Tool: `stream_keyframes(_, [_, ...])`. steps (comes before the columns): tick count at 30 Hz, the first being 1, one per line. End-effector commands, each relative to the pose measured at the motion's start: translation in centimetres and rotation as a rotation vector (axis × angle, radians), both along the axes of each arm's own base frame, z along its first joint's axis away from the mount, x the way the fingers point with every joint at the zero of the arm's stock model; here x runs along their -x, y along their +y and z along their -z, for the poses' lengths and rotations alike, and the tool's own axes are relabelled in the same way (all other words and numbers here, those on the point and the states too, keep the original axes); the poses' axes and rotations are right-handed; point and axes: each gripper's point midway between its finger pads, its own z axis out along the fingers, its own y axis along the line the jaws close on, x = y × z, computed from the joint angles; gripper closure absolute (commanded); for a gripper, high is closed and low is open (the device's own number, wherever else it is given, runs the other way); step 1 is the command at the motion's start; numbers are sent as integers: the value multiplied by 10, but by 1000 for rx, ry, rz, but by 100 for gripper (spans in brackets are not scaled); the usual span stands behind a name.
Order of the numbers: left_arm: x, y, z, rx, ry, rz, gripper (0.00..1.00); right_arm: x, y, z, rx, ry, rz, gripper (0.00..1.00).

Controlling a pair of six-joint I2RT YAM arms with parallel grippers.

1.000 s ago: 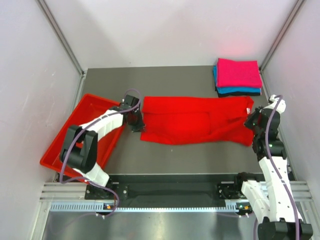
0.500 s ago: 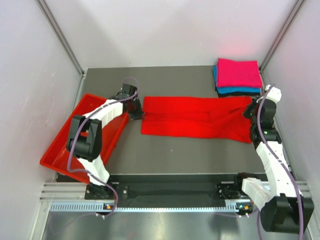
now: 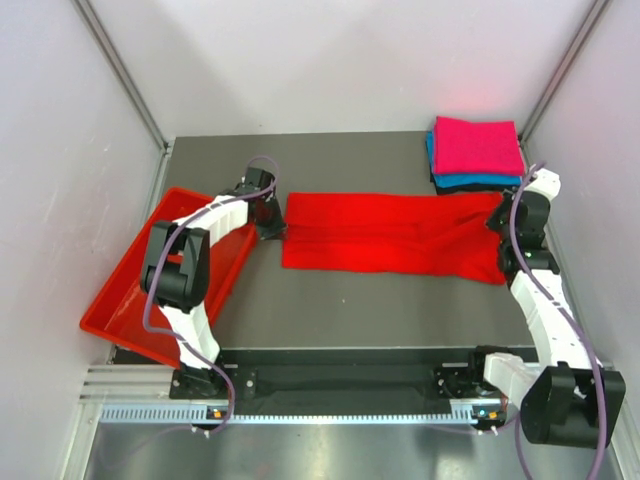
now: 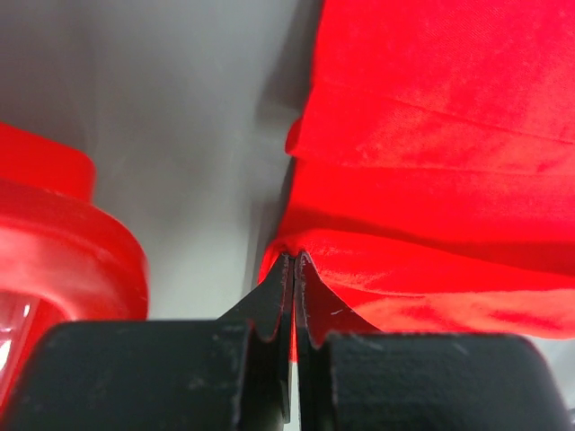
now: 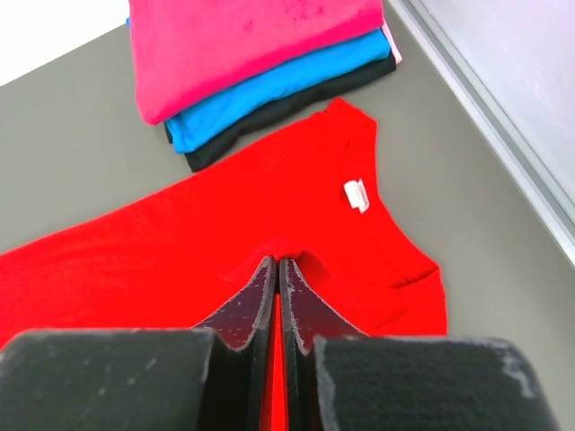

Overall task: Fold and stack the t-shirts
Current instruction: Fold the tshirt

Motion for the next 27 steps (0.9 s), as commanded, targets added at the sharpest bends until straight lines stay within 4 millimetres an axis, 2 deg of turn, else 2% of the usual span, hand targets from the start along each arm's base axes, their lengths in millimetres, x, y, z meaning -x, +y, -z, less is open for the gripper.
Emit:
stream_keyframes(1, [-18,6,-10,-20,-49,-10,100,-17,-9,-46,24,-132,22,100])
stream_keyframes(5, [-20,0,-8,6,-44,5,100,-23,-9,-33,9,-98,17,100])
stream_keyframes(6, [-21,0,-9,8,-48,4,100,-26,-9,-38,7,-120,17,100])
stream_keyframes(13, [-23,2,-10,-7,-46,-1,100,-32,-9,-37,9,-140,10,100])
stream_keyframes(20, [-26,0,-8,-4,-39,0,100,-39,-10,-31,13,-128,5,100])
stream_keyframes(24, [-28,1,-10,-10,-34,6,78,-45,-6,-23,2,-99,-21,94])
stream_keyframes(26, [-33,2,-21,-22,-58,2,73,-49,-5,-18,-2,-75,-34,92])
stream_keyframes(27, [-34,4,-25,-29,-66,0,66,-49,-4,-14,-8,-55,-37,92])
